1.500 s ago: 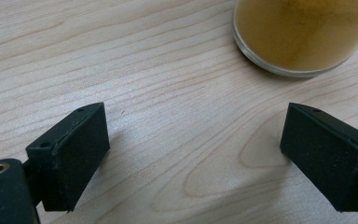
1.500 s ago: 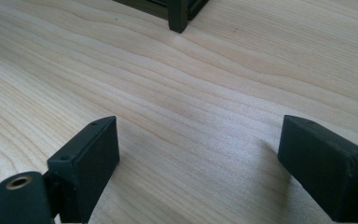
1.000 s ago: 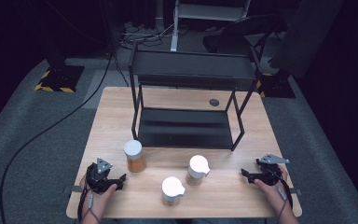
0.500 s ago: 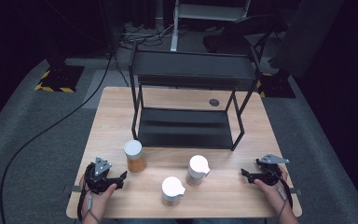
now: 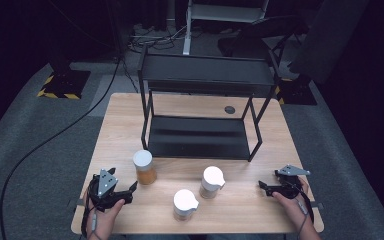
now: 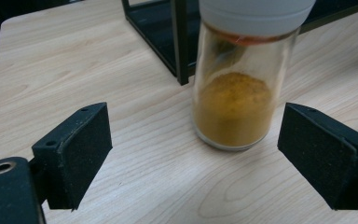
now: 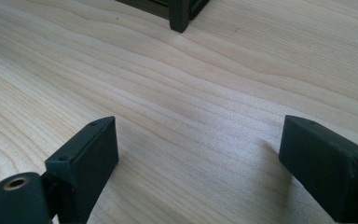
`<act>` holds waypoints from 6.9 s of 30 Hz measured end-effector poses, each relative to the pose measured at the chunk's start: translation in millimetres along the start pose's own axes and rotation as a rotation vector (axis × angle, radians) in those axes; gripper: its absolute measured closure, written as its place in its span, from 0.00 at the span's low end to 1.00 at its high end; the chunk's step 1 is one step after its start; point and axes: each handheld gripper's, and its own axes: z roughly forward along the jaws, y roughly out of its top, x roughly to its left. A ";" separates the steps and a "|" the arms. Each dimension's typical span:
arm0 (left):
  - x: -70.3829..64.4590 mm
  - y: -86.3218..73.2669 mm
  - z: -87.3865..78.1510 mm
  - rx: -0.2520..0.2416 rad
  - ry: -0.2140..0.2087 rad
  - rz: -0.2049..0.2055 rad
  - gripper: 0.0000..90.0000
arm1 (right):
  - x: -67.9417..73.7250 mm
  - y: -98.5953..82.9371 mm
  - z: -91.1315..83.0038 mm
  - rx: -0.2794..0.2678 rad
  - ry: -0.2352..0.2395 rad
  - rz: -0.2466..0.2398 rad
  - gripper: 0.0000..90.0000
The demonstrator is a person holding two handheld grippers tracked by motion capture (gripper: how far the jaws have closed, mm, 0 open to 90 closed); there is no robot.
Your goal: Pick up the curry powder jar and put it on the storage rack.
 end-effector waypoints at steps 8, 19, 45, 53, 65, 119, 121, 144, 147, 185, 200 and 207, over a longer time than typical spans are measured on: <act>-5.0 11.1 -3.2 0.002 -0.040 -0.036 0.11 | 0.0 0.0 0.0 0.000 0.000 0.000 0.13; -7.1 27.2 -0.9 -0.047 -0.057 -0.052 0.11 | -0.3 0.2 0.3 0.001 0.003 -0.003 0.13; -14.2 48.9 11.7 -0.131 -0.092 -0.033 0.11 | -1.2 0.9 1.3 0.003 0.010 -0.007 0.11; -13.0 53.7 20.3 -0.140 -0.112 -0.037 0.11 | -1.4 1.1 1.4 0.003 0.011 -0.008 0.11; -13.2 54.7 33.4 -0.118 -0.120 -0.039 0.17 | -1.7 1.3 1.6 0.004 0.012 -0.009 0.11; -23.0 113.9 50.5 -0.110 -0.160 0.016 0.37 | -2.2 1.9 2.5 0.004 0.013 -0.011 0.10; -23.4 116.7 52.3 -0.107 -0.171 0.018 0.37 | -2.2 1.9 2.5 0.004 0.013 -0.010 0.10; -26.2 158.9 70.3 -0.134 -0.184 0.041 0.37 | -2.5 2.3 2.9 0.006 0.016 -0.012 0.10; -25.7 164.1 74.7 -0.136 -0.187 0.042 0.37 | -2.6 2.5 3.1 0.006 0.017 -0.013 0.10; -30.2 170.2 149.7 -0.051 -0.176 0.034 0.37 | -2.3 2.9 3.6 0.007 0.016 -0.012 0.09; -27.2 165.4 162.4 -0.012 -0.166 0.034 0.37 | -2.5 3.0 3.6 0.007 0.017 -0.013 0.09; -26.7 163.6 166.1 0.006 -0.164 0.026 0.37 | -2.4 3.0 3.6 0.007 0.017 -0.012 0.09</act>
